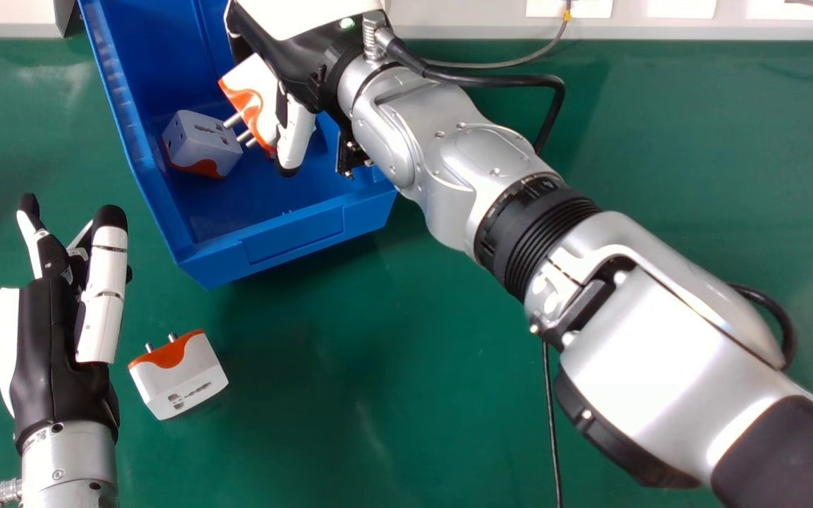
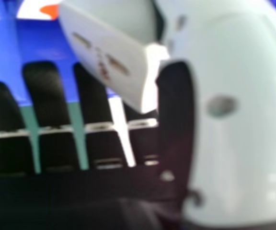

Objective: Pick all objects and put in blue box

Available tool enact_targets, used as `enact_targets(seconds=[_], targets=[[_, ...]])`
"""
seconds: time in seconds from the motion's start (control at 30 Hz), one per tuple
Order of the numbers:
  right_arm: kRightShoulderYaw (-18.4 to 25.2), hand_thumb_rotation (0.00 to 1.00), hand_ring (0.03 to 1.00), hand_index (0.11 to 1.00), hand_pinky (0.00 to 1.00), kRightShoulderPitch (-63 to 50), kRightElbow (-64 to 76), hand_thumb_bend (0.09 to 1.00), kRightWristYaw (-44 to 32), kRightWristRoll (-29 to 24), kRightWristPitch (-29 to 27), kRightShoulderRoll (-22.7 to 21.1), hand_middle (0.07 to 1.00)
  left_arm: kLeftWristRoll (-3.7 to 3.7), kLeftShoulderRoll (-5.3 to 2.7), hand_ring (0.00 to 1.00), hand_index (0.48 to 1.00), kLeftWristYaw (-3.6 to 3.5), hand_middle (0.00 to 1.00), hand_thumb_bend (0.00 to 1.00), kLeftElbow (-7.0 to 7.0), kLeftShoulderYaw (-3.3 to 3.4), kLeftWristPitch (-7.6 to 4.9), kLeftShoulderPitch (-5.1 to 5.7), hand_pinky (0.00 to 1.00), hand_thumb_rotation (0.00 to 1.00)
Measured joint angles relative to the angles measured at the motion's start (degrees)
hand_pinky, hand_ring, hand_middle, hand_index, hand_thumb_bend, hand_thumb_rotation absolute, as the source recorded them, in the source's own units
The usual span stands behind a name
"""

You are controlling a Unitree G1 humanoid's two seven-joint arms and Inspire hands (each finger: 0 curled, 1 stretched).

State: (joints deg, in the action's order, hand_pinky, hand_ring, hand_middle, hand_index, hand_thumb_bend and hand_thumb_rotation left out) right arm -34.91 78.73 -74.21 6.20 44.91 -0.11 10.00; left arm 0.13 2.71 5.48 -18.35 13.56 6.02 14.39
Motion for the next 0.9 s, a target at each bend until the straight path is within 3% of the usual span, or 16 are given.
enact_targets(seconds=[0.23,0.37,0.43,0.47,0.6,0.67,0.9], targets=[[2.58,0.0,0.35,0.486,0.3,-0.11,0.0,0.529,1.54,-3.93,-1.22,-0.01,0.45,0.16,-0.01,0.9,0.886,0.78,0.86,0.47,-0.5,-0.53,1.26,0.02,0.83,0.81],[-1.34,0.03,0.397,0.489,0.33,-0.27,0.0,0.523,4.14,-0.56,-1.23,-0.14,0.488,0.64,0.0,0.9,0.886,0.91,0.86,0.47,-0.77,-0.97,1.75,0.0,0.83,0.81],[-2.5,0.23,0.568,0.639,0.46,-0.35,0.0,0.543,4.32,0.55,-1.67,-0.34,0.655,0.98,0.0,0.89,0.885,1.0,0.86,0.48,-0.77,-1.02,1.8,-0.01,0.83,0.81],[-2.7,0.23,0.568,0.639,0.46,-0.39,0.0,0.543,4.36,0.57,-1.77,-0.49,0.655,1.06,0.0,0.89,0.885,1.1,0.86,0.48,-0.77,-1.01,1.84,-0.02,0.83,0.81],[-2.82,0.56,0.854,0.879,0.74,-0.81,0.0,0.588,4.85,0.47,-1.66,-0.71,0.887,1.45,0.0,0.89,0.884,1.31,0.86,0.48,-0.75,-1.01,2.14,-0.18,0.82,0.81],[-2.82,0.67,0.925,0.938,0.83,-0.98,0.0,0.605,4.86,0.43,-1.41,-0.75,0.943,1.67,0.0,0.89,0.883,1.47,0.86,0.49,-0.67,-1.03,2.15,-0.52,0.82,0.81],[-2.71,0.79,0.988,0.99,0.91,-1.13,0.02,0.632,5.36,0.22,-0.56,-0.8,0.991,1.97,0.14,0.89,0.883,1.65,0.86,0.5,1.25,-0.99,2.13,-2.0,0.82,0.81]])
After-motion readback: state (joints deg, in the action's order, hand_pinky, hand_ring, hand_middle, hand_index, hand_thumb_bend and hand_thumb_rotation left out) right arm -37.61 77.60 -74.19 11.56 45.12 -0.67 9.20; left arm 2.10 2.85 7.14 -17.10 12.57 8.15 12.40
